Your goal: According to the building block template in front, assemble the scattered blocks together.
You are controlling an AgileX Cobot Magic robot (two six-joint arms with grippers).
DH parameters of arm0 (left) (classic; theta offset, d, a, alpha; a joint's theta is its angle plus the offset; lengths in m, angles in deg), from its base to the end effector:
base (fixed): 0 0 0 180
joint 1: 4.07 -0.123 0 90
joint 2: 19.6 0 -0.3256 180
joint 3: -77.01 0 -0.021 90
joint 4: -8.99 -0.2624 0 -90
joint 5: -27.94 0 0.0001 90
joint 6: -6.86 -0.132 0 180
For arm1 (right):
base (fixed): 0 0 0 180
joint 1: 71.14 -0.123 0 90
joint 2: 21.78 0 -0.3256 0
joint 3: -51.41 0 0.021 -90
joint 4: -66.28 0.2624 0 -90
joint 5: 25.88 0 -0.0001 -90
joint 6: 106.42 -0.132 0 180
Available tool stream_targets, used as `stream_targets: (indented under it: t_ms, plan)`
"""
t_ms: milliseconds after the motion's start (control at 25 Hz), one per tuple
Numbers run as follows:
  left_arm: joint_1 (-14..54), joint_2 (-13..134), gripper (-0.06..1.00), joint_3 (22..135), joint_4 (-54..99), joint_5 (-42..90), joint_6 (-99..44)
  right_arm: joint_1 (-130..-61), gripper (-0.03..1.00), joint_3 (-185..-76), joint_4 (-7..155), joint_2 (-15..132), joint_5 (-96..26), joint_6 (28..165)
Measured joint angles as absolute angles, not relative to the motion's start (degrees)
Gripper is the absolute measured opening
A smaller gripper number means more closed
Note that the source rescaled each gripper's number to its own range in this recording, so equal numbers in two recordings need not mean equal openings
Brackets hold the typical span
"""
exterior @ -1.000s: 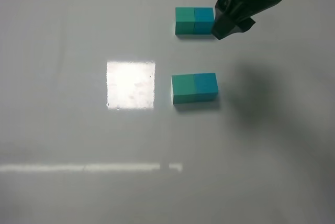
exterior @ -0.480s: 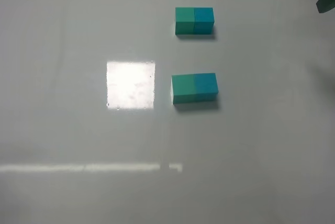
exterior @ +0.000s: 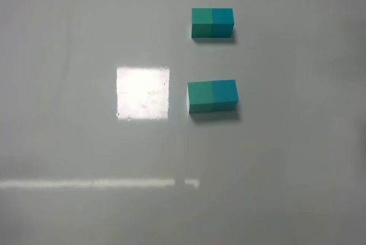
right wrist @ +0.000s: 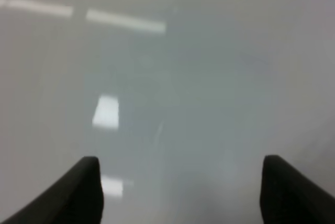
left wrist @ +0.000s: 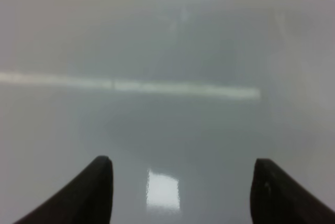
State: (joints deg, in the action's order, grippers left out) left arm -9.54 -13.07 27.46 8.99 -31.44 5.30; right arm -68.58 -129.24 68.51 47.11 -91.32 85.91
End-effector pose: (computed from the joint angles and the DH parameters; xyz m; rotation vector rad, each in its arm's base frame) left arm 0.0017 0.0002 0.2670 -0.0688 2.0148 0.0780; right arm 0.2140 -0.0049 0.4524 -0.1975 2.3253 -0.0804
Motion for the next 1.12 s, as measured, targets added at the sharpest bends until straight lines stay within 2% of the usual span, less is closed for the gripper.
stream_targets:
  t_ms: [400, 720, 880, 1120]
  plan:
    - [-9.54, -13.07, 0.58, 27.46, 8.99, -31.44, 5.30, -68.58, 0.78, -105.29, 63.60, 14.70, -83.31, 78.56]
    - [-9.54, -13.07, 0.58, 27.46, 8.99, -31.44, 5.30, -68.58, 0.78, -86.57, 64.90, -1.93, -80.79, 75.66]
    - [-9.54, -13.07, 0.58, 27.46, 8.99, -31.44, 5.35, -68.58, 0.78, -81.07, 66.28, -9.92, -81.80, 75.66]
    - [-9.54, -13.07, 0.58, 27.46, 8.99, -31.44, 5.35, -68.58, 0.78, -79.13, 66.28, -15.22, -85.49, 74.99]
